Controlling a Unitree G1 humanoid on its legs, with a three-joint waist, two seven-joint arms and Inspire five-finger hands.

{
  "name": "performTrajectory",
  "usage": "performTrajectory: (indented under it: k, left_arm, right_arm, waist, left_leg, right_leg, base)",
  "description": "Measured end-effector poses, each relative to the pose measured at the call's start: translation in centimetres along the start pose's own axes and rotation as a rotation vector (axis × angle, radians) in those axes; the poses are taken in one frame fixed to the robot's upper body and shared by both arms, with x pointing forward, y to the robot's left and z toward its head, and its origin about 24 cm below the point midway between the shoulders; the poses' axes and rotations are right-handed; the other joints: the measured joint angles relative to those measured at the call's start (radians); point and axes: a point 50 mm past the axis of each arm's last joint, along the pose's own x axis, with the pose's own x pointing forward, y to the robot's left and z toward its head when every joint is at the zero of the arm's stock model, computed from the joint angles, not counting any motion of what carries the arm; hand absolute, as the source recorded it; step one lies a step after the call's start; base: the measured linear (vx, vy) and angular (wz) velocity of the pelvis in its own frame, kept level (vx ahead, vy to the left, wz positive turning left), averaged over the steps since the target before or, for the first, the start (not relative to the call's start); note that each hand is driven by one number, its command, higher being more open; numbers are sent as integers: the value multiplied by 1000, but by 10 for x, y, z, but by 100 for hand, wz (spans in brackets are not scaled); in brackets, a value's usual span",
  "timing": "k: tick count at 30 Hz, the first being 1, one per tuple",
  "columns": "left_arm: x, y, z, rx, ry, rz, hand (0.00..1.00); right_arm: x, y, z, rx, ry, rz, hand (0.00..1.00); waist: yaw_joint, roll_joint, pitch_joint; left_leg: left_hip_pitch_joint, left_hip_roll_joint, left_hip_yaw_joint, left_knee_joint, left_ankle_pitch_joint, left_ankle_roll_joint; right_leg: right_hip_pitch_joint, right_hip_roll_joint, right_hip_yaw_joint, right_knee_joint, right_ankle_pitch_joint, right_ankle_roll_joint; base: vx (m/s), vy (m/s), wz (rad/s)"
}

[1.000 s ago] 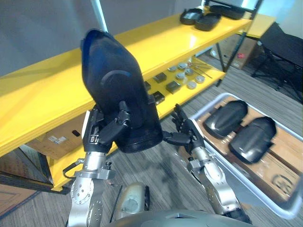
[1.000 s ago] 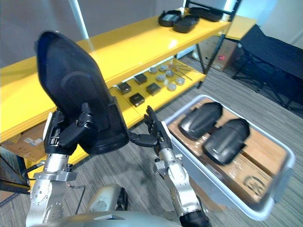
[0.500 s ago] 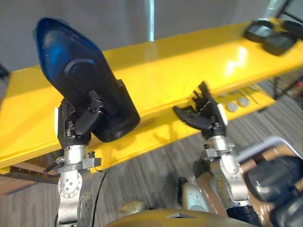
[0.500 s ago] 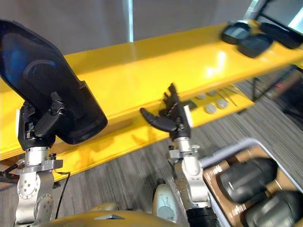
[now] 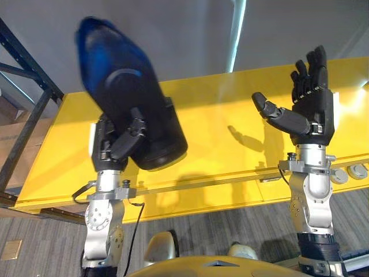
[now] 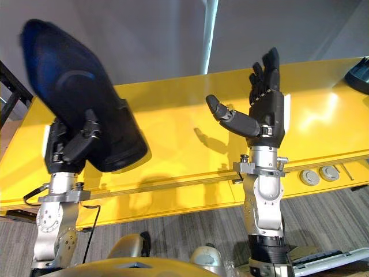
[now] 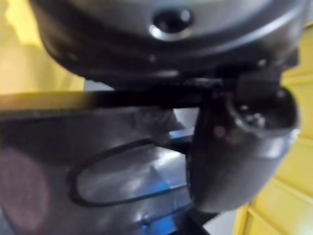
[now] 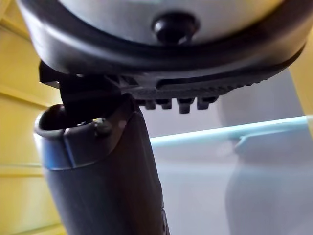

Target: Walk over and take three plastic housings, then place them on the shelf

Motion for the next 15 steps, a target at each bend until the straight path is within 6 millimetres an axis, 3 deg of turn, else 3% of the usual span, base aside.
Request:
performTrajectory:
  k: [2, 4, 11, 15]
  left_arm:
    - [3, -3, 3, 20, 5, -78, 0]
    - [4, -8, 4, 16, 20, -118, 0]
    - [24, -44, -6, 71, 122, -316, 0]
    - [51, -43, -12, 197, 142, -211, 0]
  right_arm:
    - [-3, 0, 8, 7, -26, -18, 100]
    - [-8, -2, 12, 0, -31, -25, 100]
    - [-34, -19, 8, -83, 84, -103, 100]
    - [-38, -34, 15, -227, 69, -187, 100]
  waist:
    - [-13, -13, 2]
    - [-15, -15, 1]
    - [-79, -42, -13]
    - [-144, -40, -21]
  left_leg:
    - [11, -38, 28, -34, 17, 33]
    - [19, -40, 43, -39, 12, 39]
    - [44, 7, 124, -42, -22, 12]
    - [66, 45, 195, -42, -40, -6]
  right_leg:
    - [0, -37, 7, -36, 34, 22]
    - [4, -39, 8, -52, 53, 28]
    - [-5, 0, 62, -89, 72, 18]
    - [-26, 32, 132, -104, 73, 20]
  base:
    - [62, 193, -15]
    - [32, 88, -21]
    - [23, -3, -33]
    - [-4, -19, -59]
